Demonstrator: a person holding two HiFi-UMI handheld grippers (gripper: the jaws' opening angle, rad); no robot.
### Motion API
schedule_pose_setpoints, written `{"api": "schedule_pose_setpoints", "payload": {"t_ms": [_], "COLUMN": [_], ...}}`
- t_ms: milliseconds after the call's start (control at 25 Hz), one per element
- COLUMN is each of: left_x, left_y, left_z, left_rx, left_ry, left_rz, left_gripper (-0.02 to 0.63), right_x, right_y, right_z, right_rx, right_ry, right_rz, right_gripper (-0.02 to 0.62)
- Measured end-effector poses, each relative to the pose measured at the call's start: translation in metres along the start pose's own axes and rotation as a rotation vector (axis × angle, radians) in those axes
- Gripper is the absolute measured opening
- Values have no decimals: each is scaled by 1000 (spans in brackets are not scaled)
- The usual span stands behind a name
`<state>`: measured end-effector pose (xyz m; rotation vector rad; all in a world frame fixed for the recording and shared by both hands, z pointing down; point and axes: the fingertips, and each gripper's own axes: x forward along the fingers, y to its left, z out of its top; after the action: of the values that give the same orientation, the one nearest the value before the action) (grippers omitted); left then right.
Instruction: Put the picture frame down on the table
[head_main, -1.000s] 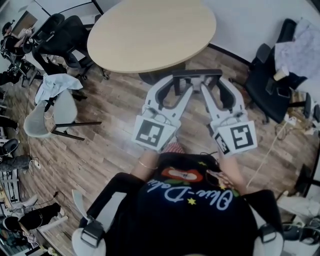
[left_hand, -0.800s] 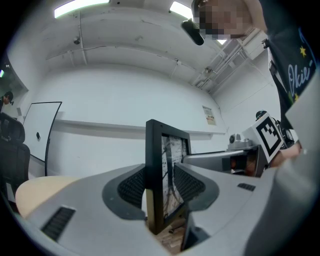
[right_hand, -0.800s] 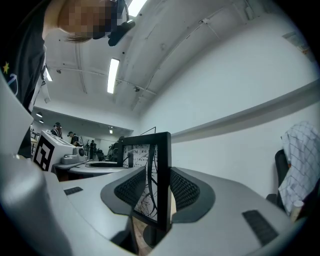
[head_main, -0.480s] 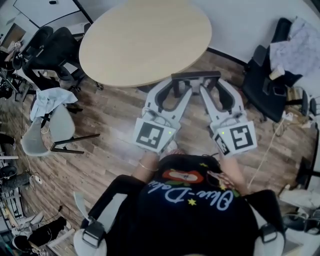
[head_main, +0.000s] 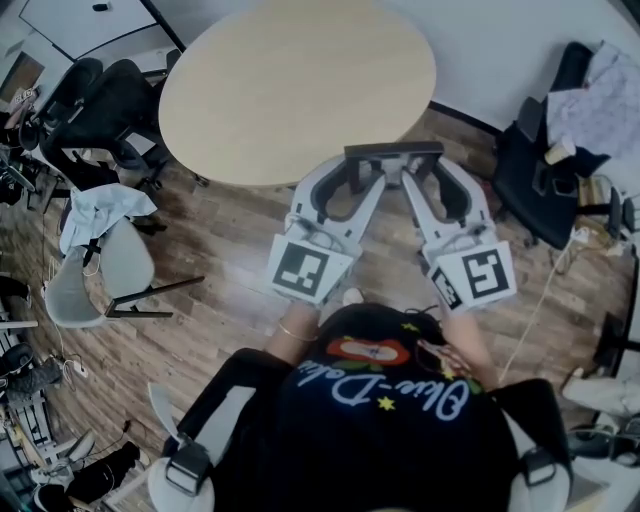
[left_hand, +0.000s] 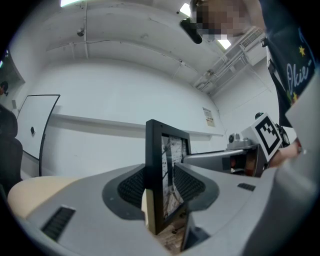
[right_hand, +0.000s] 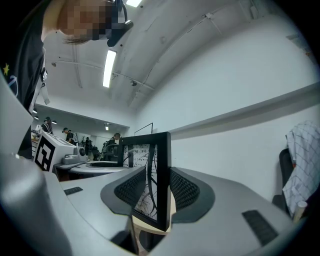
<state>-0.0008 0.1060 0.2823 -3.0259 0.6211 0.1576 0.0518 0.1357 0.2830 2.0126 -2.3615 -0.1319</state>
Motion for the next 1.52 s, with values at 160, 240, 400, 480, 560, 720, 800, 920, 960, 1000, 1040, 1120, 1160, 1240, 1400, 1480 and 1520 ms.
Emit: {"api": "schedule_pose_setpoints", "payload": {"t_ms": [160,240,400,480,560,720,800,920,960,1000,1040,1120,1160,1240,1400,1480,1520], "left_x": [-2,-2,0,0,0,5,8,10,13,15,18,24,26,30,43,49,50], "left_y": [12,16,22,24,29,47,60,77,82,88,93,103,108,119,151,161,163], "left_z": [-3,-5,-7,-9,-12,-17,-18,-14,-13,-12,-12,-13,-14,-15,-11,-9,-9], "left_rx": [-2,-6,-13,-19,-28,-16,-1,9,9,9,10,14,17,21,26,28,29], "left_ry": [-4,-2,-3,-4,0,7,4,1,2,2,1,4,7,14,35,40,40], "left_rz": [-5,-4,-3,4,19,69,110,160,173,187,202,232,247,277,343,371,383], "left_gripper": [153,153,153,153,153,153,153,153,153,153,153,153,153,153,153,153,153], "right_x": [11,16,21,25,30,51,67,86,92,99,106,118,124,138,175,188,191], "right_y": [5,7,7,7,7,7,7,6,5,4,2,-2,-4,-6,-14,-17,-17], "right_z": [-4,-4,-6,-7,-10,-12,-14,-12,-9,-8,-7,-9,-10,-10,-7,-5,-4], "right_rx": [-3,8,9,15,8,50,53,43,50,55,57,49,49,64,55,68,83], "right_ry": [7,6,10,7,9,0,-11,-20,-22,-24,-26,-30,-31,-31,-29,-31,-33], "right_rz": [-1,0,3,9,21,71,114,167,180,193,207,236,250,279,345,372,386], "right_gripper": [141,141,141,141,141,141,141,141,141,141,141,141,141,141,141,141,141]}}
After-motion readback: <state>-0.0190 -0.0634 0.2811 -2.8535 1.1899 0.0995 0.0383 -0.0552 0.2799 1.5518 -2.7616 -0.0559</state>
